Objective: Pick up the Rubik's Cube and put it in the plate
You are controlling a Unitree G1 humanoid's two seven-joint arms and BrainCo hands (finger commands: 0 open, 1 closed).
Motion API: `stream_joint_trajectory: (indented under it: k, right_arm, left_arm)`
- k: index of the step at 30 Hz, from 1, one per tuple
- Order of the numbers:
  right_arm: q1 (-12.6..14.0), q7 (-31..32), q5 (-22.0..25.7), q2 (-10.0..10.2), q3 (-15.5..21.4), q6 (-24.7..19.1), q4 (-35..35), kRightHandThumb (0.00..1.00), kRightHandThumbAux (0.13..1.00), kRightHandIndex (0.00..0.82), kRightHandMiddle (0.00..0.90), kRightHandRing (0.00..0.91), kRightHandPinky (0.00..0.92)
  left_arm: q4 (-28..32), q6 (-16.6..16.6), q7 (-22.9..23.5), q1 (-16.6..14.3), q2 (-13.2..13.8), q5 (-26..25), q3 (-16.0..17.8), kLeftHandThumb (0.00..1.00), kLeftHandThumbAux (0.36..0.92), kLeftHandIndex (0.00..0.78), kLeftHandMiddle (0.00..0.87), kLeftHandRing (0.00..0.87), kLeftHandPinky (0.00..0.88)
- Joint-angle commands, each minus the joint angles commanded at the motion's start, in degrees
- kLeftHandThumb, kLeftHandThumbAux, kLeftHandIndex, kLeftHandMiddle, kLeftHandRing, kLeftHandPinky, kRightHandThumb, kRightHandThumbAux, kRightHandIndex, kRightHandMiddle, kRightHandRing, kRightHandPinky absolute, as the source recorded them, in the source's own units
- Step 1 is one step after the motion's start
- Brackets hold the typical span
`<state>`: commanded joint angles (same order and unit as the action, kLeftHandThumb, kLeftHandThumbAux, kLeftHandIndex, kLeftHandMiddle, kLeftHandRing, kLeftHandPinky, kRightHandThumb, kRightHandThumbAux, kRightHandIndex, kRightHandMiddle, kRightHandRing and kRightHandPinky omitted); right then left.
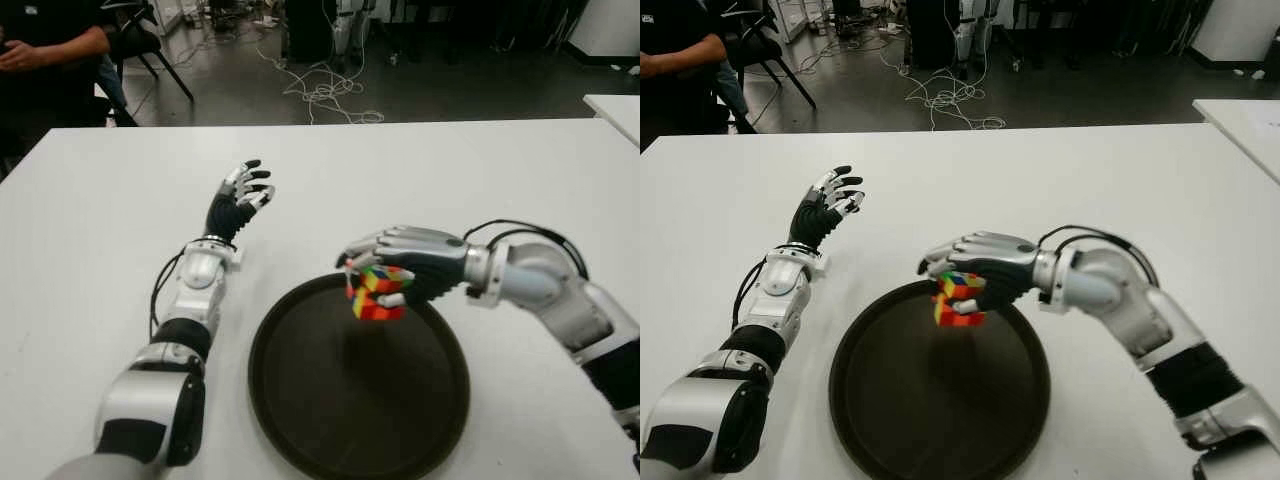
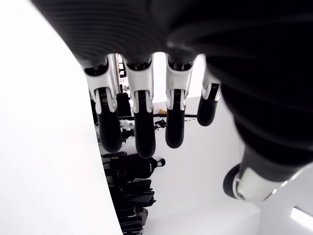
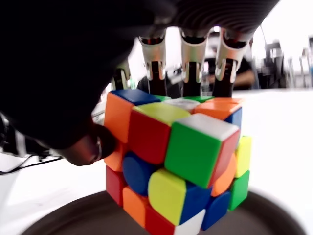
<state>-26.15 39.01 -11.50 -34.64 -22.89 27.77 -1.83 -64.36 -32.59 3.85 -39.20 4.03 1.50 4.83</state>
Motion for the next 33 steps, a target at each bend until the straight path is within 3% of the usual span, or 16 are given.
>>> stream_joint_trajectory:
  k: [9,33]
  right_arm:
    - [0.5,3.0,2.6,1.1,1.3,-0.5,-0.6,0.692,0.734,0.422,0.550,0.564,0.519]
    - [1.7,0.4,0.9,4.6,2.0,1.8,-3.4,0.694,0.730,0.426,0.606,0.614,0.581]
  left_arm:
    - [0.5,0.5,0.6,0.2,-0.2,-0.6,0.2,0.122,0.667,0.176,0.252,0.275,0.314]
    - [2.2,1.0,-0.9,0.9,-1.0,-0.2,0.1,0.135,0.667,0.177,0.257,0.277,0.308]
